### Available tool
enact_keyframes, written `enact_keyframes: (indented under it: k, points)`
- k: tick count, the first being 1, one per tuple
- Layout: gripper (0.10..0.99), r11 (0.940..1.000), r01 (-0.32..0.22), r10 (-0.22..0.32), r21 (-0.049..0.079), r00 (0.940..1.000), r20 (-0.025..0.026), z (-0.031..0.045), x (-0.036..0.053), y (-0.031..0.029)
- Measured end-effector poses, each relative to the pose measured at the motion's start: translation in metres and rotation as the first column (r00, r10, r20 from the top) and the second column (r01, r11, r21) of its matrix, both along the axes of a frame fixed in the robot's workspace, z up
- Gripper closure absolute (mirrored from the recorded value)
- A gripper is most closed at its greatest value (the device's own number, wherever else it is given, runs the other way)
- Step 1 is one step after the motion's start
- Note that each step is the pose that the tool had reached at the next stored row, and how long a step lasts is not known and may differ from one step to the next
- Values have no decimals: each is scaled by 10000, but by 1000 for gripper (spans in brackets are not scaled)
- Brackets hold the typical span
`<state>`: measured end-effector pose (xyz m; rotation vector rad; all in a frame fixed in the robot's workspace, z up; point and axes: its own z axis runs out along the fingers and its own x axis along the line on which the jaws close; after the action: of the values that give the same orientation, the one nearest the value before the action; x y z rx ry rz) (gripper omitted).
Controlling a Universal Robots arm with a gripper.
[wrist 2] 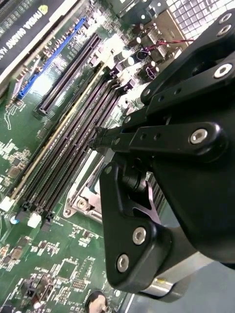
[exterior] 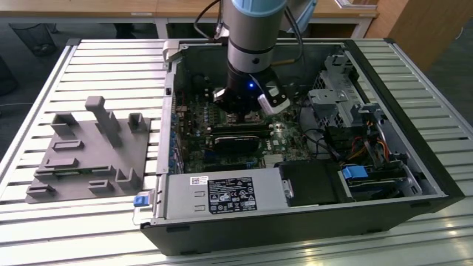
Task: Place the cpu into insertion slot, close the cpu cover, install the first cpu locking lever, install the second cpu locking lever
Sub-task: 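Install the second cpu locking lever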
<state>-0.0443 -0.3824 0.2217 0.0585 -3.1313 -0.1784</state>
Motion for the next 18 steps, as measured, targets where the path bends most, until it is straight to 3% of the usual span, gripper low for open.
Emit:
enact_keyframes:
  k: [6, 9, 18]
  points:
    - [980, 9998, -1, 1, 188, 10000, -2, -54, -55, -13]
    - [980, 9994, 0, 0, 350, 10000, -1, -71, -61, -25]
    - [980, 9991, 0, 0, 414, 10000, -1, -78, -66, -37]
